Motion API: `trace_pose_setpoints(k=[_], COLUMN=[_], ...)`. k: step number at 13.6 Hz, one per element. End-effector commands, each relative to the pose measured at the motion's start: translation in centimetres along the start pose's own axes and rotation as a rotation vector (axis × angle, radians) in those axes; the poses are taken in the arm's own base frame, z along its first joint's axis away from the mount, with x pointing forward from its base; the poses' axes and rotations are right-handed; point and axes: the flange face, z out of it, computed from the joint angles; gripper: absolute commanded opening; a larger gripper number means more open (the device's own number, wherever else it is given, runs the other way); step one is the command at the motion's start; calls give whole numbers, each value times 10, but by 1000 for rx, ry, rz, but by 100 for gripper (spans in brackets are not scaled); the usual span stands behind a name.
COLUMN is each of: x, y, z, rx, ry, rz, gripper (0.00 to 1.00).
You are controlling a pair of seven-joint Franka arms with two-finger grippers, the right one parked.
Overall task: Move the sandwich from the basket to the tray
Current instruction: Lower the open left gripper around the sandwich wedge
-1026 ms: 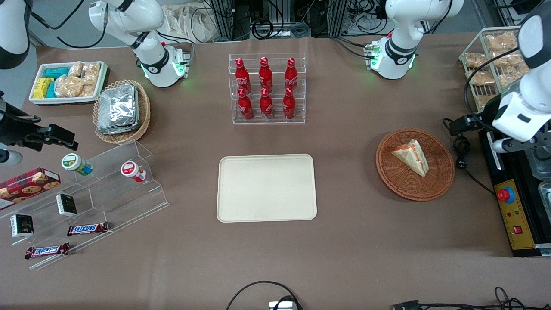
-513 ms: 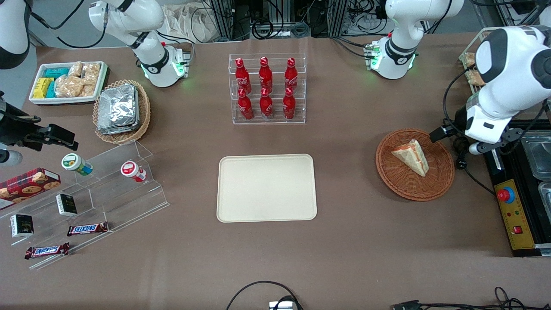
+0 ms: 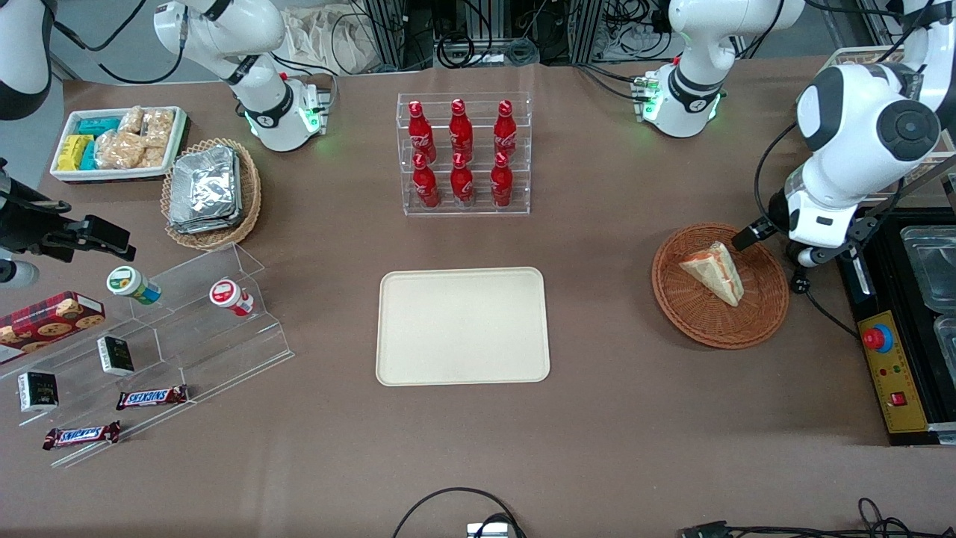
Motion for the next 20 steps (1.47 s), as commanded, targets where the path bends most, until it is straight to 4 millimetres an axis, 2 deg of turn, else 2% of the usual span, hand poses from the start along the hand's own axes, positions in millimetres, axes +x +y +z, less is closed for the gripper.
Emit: trace_pose_setpoints(k=[1,8,13,16,20], x=[-15,-21,-19,-27,-31], y=[-5,-9,4,25,26], z=[16,73,105,124,138], rx=[-24,-59,-72,-82,-78], ry=[35,78,89,93,93], rz=[-40,-100,-126,-139,-130], gripper=[100,100,100,100,100])
